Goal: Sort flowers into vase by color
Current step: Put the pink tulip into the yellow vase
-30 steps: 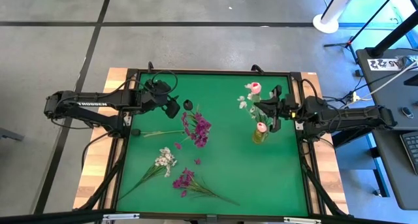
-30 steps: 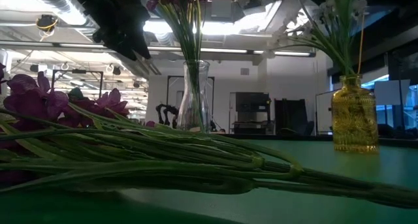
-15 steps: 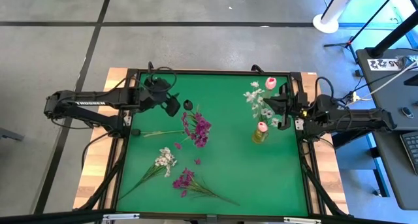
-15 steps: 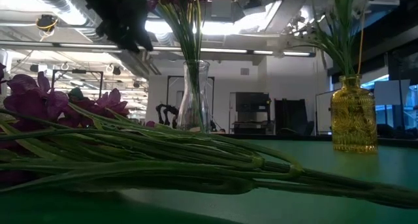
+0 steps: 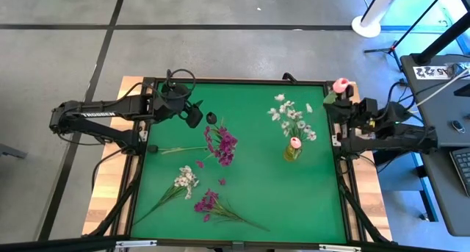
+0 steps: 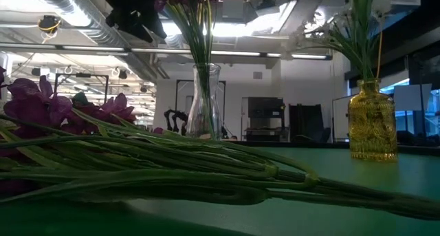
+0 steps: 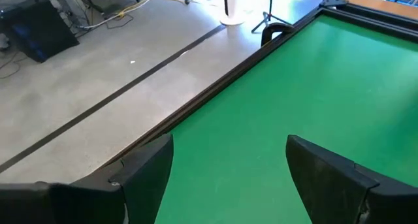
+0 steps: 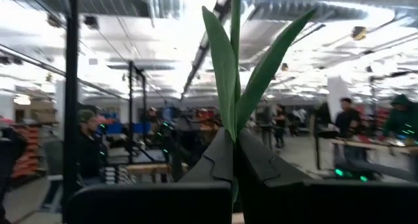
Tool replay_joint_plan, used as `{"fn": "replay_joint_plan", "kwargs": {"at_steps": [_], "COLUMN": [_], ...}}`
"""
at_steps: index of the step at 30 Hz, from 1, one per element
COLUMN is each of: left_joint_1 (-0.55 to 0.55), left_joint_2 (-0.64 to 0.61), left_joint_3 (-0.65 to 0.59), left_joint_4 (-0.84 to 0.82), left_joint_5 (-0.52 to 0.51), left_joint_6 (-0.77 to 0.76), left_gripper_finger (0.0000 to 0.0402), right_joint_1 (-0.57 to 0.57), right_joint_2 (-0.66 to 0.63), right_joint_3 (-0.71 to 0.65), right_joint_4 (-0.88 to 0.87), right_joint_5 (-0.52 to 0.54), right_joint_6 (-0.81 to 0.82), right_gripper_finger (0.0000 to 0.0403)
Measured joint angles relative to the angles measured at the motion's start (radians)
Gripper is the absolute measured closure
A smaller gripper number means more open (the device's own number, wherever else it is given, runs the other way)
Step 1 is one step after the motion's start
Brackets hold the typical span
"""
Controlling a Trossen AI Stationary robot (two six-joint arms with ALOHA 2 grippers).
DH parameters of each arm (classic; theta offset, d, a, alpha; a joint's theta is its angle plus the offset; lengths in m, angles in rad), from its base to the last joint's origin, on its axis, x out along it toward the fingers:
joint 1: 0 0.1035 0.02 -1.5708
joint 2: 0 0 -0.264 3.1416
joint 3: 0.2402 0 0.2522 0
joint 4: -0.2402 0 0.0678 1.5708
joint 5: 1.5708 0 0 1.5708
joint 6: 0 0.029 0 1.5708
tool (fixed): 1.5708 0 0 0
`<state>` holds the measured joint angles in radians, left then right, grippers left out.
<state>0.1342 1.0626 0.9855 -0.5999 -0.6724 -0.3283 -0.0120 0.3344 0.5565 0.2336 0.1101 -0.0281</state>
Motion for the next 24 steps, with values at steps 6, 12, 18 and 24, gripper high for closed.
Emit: {"fn": "replay_joint_plan", "kwargs": {"at_steps": [6,12,18,24], "left_joint_1": [0.000,0.000,0.000,-0.015], "left_joint_2": [0.000,0.000,-0.007,-0.038], "left_joint_3": [0.000,0.000,0.000,0.001], "left_joint_4": [-0.002,0.007,0.041,0.094], "left_joint_5": [0.000,-0.006,-0.024,-0.023], "left_joint_6": [0.000,0.002,0.032,0.074], "left_gripper_finger": [0.0109,0.0109,0.0109,0.0109], "right_joint_1": [0.000,0.000,-0.001,-0.001], "right_joint_2": [-0.070,-0.131,-0.177,-0.184], "right_joint_3": [0.025,0.025,0.028,0.059], "right_joint_4": [-0.117,-0.069,0.012,-0.079], "right_joint_5": [0.038,0.038,0.027,0.030], "right_joint_6": [-0.003,-0.007,-0.005,0.029], "right_gripper_finger": [0.0403,0.0403,0.0403,0.0403]}}
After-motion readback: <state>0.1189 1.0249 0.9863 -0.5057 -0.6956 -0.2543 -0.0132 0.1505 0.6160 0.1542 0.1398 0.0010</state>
